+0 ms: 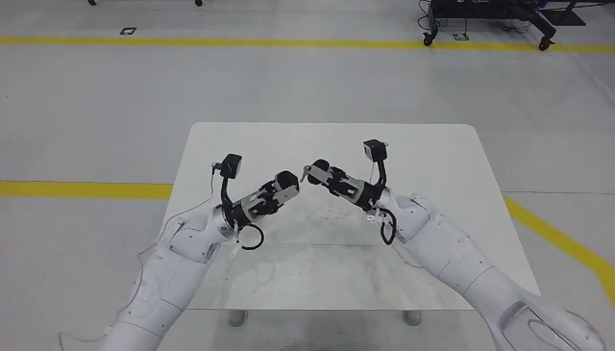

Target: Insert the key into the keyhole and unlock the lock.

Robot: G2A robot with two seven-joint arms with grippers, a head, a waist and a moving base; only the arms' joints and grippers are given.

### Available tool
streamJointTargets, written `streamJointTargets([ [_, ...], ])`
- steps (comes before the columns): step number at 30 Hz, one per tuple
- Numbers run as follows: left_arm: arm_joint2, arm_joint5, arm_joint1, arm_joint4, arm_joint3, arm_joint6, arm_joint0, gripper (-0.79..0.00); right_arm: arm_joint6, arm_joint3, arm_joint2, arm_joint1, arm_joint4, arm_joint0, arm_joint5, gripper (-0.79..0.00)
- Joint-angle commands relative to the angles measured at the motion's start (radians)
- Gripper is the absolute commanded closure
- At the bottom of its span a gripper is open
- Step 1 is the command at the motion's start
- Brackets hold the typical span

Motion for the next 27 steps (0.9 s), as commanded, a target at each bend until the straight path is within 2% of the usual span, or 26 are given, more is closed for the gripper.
streamJointTargets([
  [1,0.001,0.003,-0.001,0.025,-0.004,0.018,0.002,-0.332,0.011,0.002,0.004,-0.004,0.005,0.000,0.000,0.000],
  [10,0.006,0.030,-0.001,0.054,-0.006,0.049,0.003,-0.299,0.038,0.003,0.020,-0.020,-0.023,-0.006,0.000,0.000],
  [14,-0.001,0.057,-0.001,0.093,-0.011,0.081,0.006,0.000,0.059,-0.002,0.029,-0.024,-0.025,-0.009,0.000,0.000],
  [27,-0.005,0.077,0.003,0.125,-0.021,0.101,0.012,0.000,0.110,-0.014,0.077,-0.028,-0.016,-0.028,0.000,0.000],
])
